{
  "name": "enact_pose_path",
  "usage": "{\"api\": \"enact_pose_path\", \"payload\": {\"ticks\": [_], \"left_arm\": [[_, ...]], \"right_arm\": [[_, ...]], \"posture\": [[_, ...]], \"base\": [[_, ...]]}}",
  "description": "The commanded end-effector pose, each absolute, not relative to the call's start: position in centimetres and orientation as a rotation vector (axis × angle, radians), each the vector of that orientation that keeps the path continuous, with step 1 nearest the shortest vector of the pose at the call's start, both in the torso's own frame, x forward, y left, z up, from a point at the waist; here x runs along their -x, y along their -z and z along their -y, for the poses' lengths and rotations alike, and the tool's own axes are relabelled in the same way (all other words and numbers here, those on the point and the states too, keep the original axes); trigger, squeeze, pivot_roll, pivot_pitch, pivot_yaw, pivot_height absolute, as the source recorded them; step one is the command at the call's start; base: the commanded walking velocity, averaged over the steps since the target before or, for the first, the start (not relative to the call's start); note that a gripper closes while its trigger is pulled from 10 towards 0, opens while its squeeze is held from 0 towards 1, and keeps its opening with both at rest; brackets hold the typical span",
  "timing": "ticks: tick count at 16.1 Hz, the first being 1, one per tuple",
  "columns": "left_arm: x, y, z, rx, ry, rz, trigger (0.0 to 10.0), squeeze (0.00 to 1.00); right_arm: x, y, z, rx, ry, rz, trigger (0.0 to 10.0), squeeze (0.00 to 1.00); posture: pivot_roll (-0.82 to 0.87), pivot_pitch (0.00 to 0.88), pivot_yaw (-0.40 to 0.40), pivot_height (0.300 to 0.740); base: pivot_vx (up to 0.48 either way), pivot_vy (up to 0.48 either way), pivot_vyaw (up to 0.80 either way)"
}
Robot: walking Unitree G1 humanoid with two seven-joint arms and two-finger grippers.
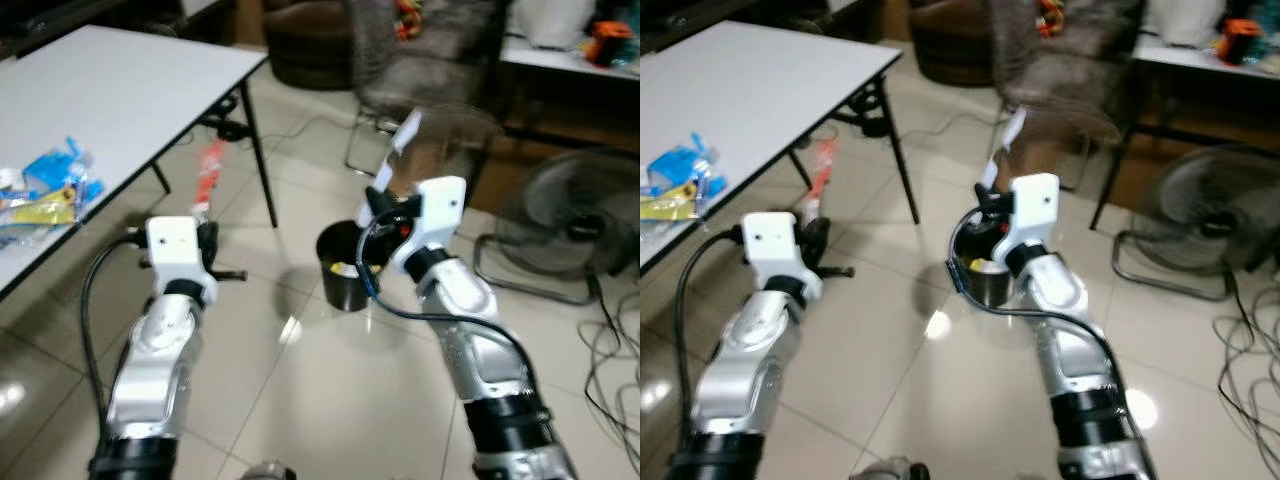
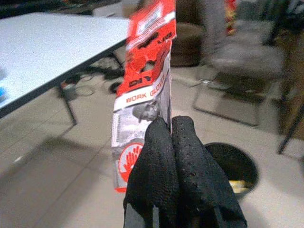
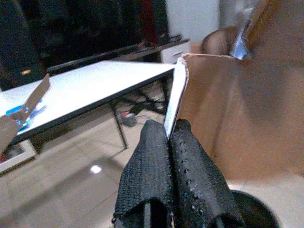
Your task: Picking trash to rubbish bin
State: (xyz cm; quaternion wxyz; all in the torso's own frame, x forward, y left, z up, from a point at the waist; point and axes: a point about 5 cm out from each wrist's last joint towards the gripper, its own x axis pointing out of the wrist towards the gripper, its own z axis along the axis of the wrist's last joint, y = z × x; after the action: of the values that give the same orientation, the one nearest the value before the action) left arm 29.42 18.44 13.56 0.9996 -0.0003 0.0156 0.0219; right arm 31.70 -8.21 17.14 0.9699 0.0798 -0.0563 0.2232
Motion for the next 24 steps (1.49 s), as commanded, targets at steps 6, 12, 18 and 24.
{"api": "enact_pose_path", "payload": {"ticks": [6,12,18,24], "left_arm": [[-29.51,-13.85,-18.26,-0.008,-0.037,-0.023,0.0,0.00],[-29.58,-13.83,-18.19,-0.009,-0.034,-0.024,0.0,0.00],[-29.53,-13.81,-18.29,-0.009,-0.037,-0.024,0.0,0.00],[-29.47,-13.74,-18.24,-0.009,-0.036,-0.028,0.0,0.00]], "right_arm": [[-31.70,-17.52,8.24,-0.146,-0.459,0.132,10.0,0.00],[-31.74,-17.47,8.29,-0.152,-0.456,0.128,10.0,0.00],[-31.73,-17.52,8.18,-0.154,-0.461,0.131,10.0,0.00],[-31.70,-17.47,8.15,-0.156,-0.462,0.124,10.0,0.00]], "posture": [[-0.05,0.119,0.059,0.740],[-0.05,0.119,0.059,0.740],[-0.05,0.119,0.058,0.740],[-0.05,0.123,0.058,0.740]], "base": [[0.458,0.000,0.00],[0.458,0.000,-0.48],[0.456,0.000,0.00],[0.457,0.000,-0.47]]}}
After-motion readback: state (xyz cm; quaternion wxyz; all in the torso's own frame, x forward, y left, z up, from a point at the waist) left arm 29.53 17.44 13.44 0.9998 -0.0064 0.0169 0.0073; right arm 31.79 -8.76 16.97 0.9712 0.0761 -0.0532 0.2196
